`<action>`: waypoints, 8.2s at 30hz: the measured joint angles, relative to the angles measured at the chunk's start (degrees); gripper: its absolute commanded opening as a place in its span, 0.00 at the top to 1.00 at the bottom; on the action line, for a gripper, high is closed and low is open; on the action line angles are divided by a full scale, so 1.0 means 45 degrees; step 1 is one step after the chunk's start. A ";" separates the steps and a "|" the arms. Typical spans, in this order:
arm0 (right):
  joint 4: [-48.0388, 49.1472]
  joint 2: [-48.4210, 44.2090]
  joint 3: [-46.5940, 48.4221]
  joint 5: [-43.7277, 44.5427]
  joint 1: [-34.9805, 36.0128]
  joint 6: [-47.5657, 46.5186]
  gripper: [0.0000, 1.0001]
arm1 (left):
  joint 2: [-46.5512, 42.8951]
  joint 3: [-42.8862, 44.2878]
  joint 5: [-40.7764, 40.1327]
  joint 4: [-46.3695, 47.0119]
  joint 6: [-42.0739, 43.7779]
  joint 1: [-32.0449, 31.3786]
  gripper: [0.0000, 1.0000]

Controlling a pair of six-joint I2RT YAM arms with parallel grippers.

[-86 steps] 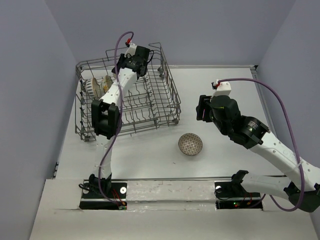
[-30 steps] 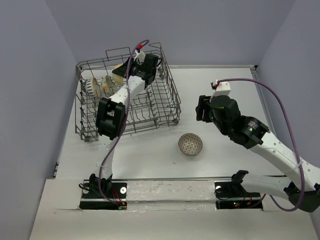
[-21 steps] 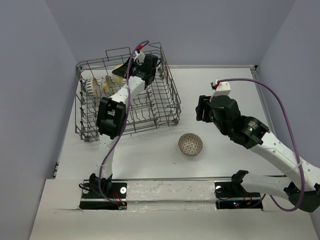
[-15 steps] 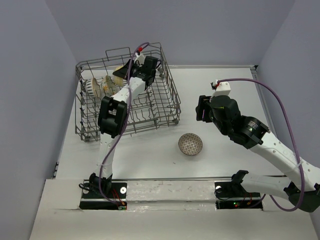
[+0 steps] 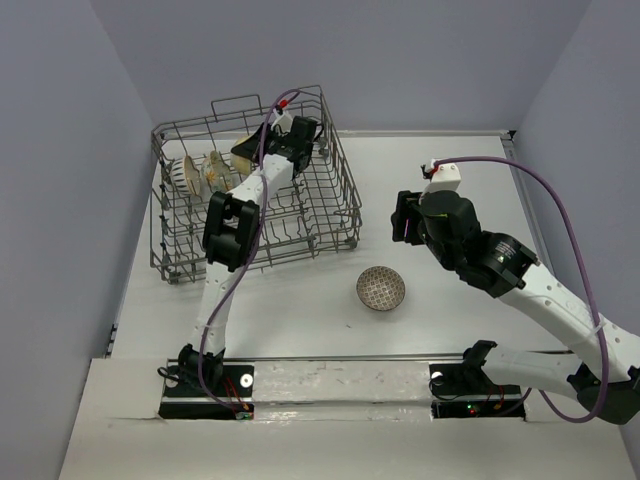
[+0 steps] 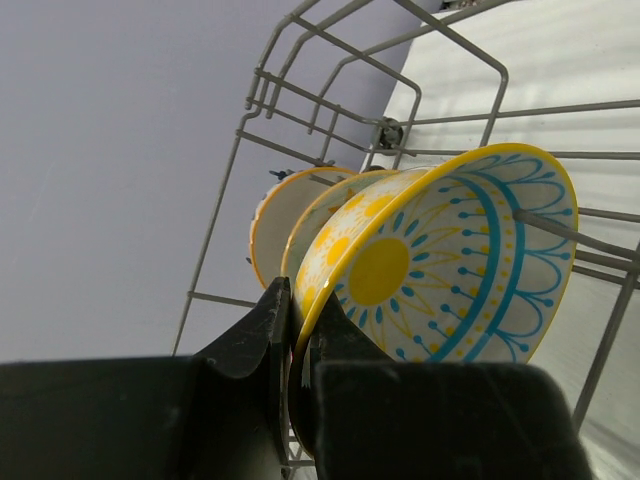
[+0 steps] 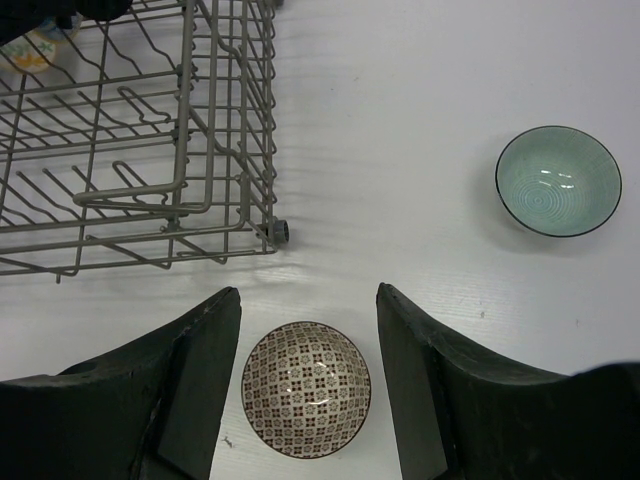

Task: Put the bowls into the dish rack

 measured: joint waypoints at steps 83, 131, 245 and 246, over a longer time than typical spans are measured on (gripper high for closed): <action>-0.0665 0.1078 -0.3177 -0.2696 -0.3031 0.2477 0.36 | -1.8768 -1.0054 1.2556 -0.2647 -0.7626 -0.2254 0.18; -0.0209 0.0515 -0.5678 -0.5649 -0.3036 0.4813 0.99 | -2.1065 -1.2298 1.3240 -0.1783 -0.8660 -0.2254 0.17; -0.4401 1.1186 1.3984 0.0165 0.1501 0.0126 0.99 | -1.9720 -1.2254 1.4426 -0.1977 -0.8782 -0.2254 0.20; -0.4469 1.1298 1.4256 0.0238 0.1501 0.0087 0.99 | -1.9720 -1.2080 1.4542 -0.2001 -0.8505 -0.2273 0.20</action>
